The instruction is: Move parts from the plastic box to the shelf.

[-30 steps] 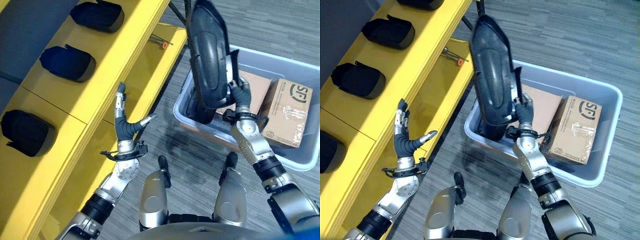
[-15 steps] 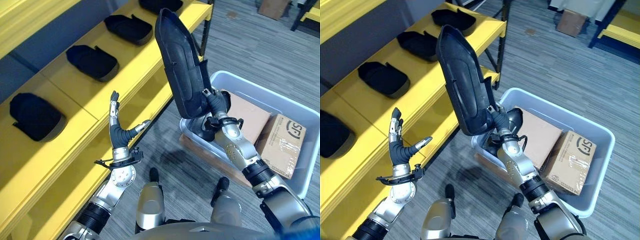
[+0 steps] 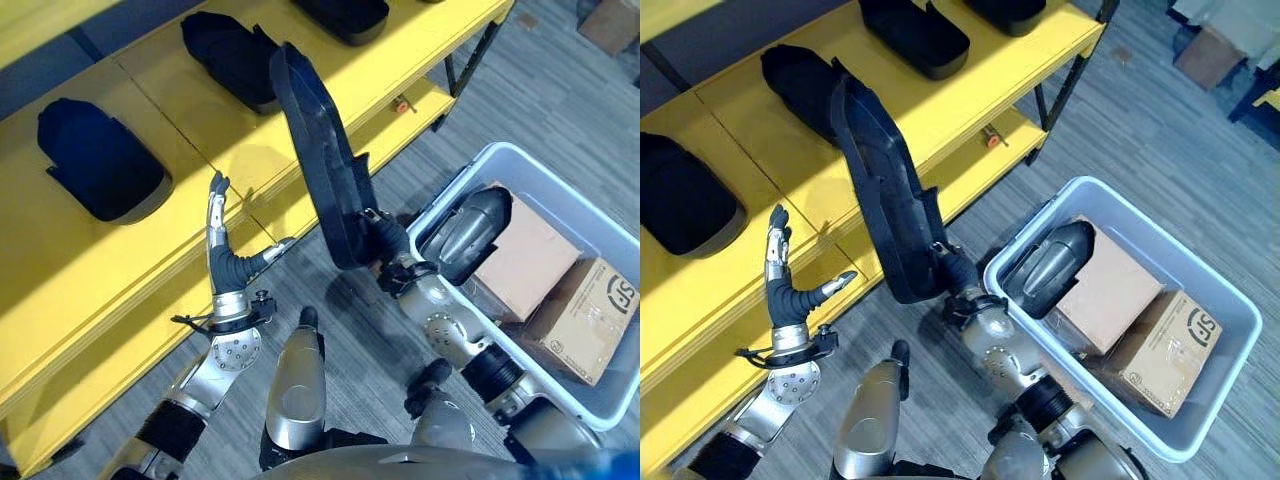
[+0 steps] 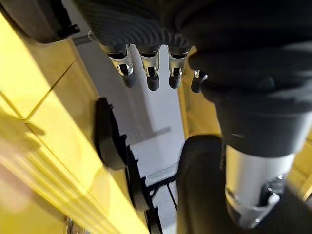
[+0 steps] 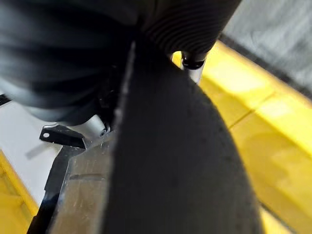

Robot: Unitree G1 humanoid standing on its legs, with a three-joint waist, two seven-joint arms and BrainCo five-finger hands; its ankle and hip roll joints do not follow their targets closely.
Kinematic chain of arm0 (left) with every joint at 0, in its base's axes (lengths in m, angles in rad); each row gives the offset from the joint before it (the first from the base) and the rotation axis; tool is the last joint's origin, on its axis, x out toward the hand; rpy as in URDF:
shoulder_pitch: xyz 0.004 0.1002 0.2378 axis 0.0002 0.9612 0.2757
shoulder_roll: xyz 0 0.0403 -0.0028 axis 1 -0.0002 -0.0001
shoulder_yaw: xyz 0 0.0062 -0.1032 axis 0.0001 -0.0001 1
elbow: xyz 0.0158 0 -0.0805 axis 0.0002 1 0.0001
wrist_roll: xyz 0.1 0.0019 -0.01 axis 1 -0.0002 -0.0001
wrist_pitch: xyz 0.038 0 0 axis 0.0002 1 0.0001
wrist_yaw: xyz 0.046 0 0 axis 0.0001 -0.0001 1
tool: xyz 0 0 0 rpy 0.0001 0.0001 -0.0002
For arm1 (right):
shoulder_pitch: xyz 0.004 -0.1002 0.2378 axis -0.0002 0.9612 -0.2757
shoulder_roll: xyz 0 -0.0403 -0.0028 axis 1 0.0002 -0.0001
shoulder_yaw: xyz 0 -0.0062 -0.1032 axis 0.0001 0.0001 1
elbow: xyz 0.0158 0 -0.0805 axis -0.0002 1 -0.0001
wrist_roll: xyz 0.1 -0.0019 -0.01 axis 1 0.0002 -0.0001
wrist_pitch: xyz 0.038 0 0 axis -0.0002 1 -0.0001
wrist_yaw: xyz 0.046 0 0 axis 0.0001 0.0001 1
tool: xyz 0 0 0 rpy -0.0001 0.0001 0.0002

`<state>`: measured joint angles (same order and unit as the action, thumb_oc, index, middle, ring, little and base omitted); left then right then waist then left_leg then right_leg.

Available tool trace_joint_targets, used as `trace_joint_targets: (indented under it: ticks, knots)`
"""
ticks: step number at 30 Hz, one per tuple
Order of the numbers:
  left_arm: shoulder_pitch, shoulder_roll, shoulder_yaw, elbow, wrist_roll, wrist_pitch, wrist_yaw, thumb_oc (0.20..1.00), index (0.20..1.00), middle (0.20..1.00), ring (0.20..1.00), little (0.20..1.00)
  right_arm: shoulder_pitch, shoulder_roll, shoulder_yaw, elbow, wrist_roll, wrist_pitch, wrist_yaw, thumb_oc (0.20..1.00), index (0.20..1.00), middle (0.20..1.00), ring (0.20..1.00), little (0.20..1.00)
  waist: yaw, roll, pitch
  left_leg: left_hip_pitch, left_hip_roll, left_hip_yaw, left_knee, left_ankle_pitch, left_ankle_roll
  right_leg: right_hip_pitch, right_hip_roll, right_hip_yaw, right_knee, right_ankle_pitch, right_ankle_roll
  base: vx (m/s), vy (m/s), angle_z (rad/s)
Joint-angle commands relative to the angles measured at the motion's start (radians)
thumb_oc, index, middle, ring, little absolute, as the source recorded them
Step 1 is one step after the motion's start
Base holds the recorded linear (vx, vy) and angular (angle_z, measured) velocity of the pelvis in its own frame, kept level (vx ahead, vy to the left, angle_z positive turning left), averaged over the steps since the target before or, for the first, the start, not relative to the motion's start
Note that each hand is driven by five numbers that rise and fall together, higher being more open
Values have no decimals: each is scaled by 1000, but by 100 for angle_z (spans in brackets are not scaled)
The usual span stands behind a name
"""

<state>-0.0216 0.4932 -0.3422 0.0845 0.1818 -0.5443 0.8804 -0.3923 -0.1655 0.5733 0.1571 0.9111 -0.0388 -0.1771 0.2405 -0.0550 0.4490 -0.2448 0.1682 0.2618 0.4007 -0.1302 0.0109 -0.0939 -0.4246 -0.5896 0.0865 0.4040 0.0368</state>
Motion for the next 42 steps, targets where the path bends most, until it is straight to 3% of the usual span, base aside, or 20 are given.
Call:
trace_joint_targets:
  ticks: [1, 4, 5, 6, 7, 9, 15, 24, 27, 30, 32, 33, 34, 35, 38, 40, 42]
  knots:
    - [-46, -18, -21, -55, 45, -40, -5, 1000, 1000, 1000, 1000, 1000, -9, -33, -22, -105, 64, -110, 41, 200, 200, 200, 200, 200, -16, 14, -53, 88, -46, -9, -175, 99, -7, 29, 94, 116, 214, -353, 93, 44, 58, -32]
    - [-38, -47, -37, -30, 59, -53, -2, 1000, 1000, 1000, 1000, 1000, 45, -60, -19, -102, 76, -100, 70, 200, 200, 200, 200, 200, -37, 13, -93, 127, -101, -34, -262, 138, -20, 58, 254, 137, 146, -430, 47, 98, 69, 25]
    - [-34, -56, -42, -30, 55, -52, -5, 1000, 1000, 1000, 1000, 1000, 58, -68, -20, -101, 70, -99, 76, 200, 200, 200, 200, 200, -42, 13, -104, 134, -119, -42, -278, 143, -21, 67, 281, 150, 124, -435, 38, 174, 97, 34]
    - [-29, -76, -61, -32, 44, -48, -28, 1000, 1000, 1000, 1000, 1000, 102, -98, -26, -102, 74, -109, 93, 200, 200, 200, 200, 200, -78, 12, -140, 135, -178, -108, -304, 161, -3, 68, 365, 262, 46, -417, 5, 194, 63, 16]
    - [-26, -79, -72, -37, 37, -43, -50, 1000, 1000, 1000, 1000, 1000, 131, -105, -28, -105, 77, -125, 91, 200, 200, 200, 200, 200, -100, 12, -156, 141, -199, -158, -310, 159, 5, 69, 397, 333, 35, -417, -8, 173, 42, 37]
    - [-15, -86, -81, -39, 33, -45, -82, 1000, 1000, 1000, 1000, 1000, 162, -105, -33, -102, 84, -145, 88, 200, 200, 200, 200, 200, -121, 11, -177, 155, -217, -213, -325, 160, 15, 77, 425, 401, 30, -420, -20, 162, -51, 106]
    - [47, -87, -79, -49, -11, -67, -182, 1000, 1000, 1000, 1000, 1000, 293, -102, -40, -94, 77, -194, 134, 200, 200, 200, 200, 200, -150, 7, -255, 202, -254, -304, -375, 153, 32, 112, 440, 472, -41, -397, -11, 126, -91, 75]
    - [100, -78, -81, -64, 10, -78, -195, 1000, 1000, 1000, 1000, 1000, 325, -113, -20, -117, 105, -207, 180, 200, 200, 200, 200, 200, -157, 20, -262, 236, -253, -328, -418, 167, 25, 130, 446, 473, -54, -398, -6, 0, -92, 13]
    - [100, -69, -85, -66, 18, -88, -201, 1000, 1000, 1000, 1000, 1000, 329, -118, -15, -123, 105, -207, 164, 200, 200, 200, 200, 200, -167, 29, -255, 241, -251, -297, -409, 163, 22, 132, 442, 455, -47, -402, -6, -36, -68, 4]
    - [79, -64, -98, -60, -7, -100, -241, 1000, 1000, 1000, 1000, 1000, 349, -120, -32, -130, 85, -231, 144, 200, 200, 200, 200, 200, -200, 36, -244, 241, -230, -163, -355, 140, 7, 136, 423, 392, -31, -408, -3, -46, -39, 31]
    - [45, -65, -123, -39, -25, -120, -274, 1000, 1000, 1000, 1000, 1000, 352, -122, -42, -126, 76, -242, 113, 200, 200, 200, 200, 200, -230, 35, -226, 225, -170, -42, -264, 120, -24, 131, 390, 328, 9, -421, -10, -78, -16, 76]
    - [37, -68, -133, -30, -34, -131, -284, 1000, 1000, 1000, 1000, 1000, 345, -122, -43, -117, 67, -248, 103, 200, 200, 200, 200, 200, -235, 32, -220, 221, -150, -22, -234, 108, -27, 128, 379, 320, 22, -425, -15, -55, 15, 90]
    - [35, -69, -137, -28, -38, -133, -289, 1000, 1000, 1000, 1000, 1000, 342, -122, -44, -114, 65, -247, 100, 200, 200, 200, 200, 200, -237, 30, -218, 219, -139, -17, -218, 105, -30, 127, 374, 318, 26, -427, -17, -37, 59, 89]
    - [28, -76, -154, -27, -46, -149, -313, 1000, 1000, 1000, 1000, 1000, 329, -124, -49, -103, 50, -241, 92, 200, 200, 200, 200, 200, -243, 25, -211, 219, -86, 1, -170, 119, -48, 133, 359, 309, 32, -432, -28, -32, 90, 70]
    - [25, -93, -171, -47, -65, -142, -310, 1000, 1000, 1000, 1000, 1000, 306, -131, -58, -92, 53, -218, 93, 200, 200, 200, 200, 200, -254, 19, -216, 232, 3, 8, -155, 187, -78, 142, 349, 313, 25, -435, -43, 6, 144, 14]
    - [17, -100, -171, -44, -38, -123, -254, 1000, 1000, 1000, 1000, 1000, 292, -141, -61, -91, 59, -198, 101, 200, 200, 200, 200, 200, -268, 17, -231, 265, 73, 6, -188, 250, -98, 143, 339, 315, 25, -441, -50, 46, 260, -6]
    - [4, -103, -168, -29, -28, -110, -201, 1000, 1000, 1000, 1000, 1000, 279, -157, -60, -98, 72, -184, 104, 200, 200, 200, 200, 200, -277, 19, -246, 296, 112, -19, -223, 295, -113, 134, 327, 315, 33, -449, -55, 4, 327, -15]
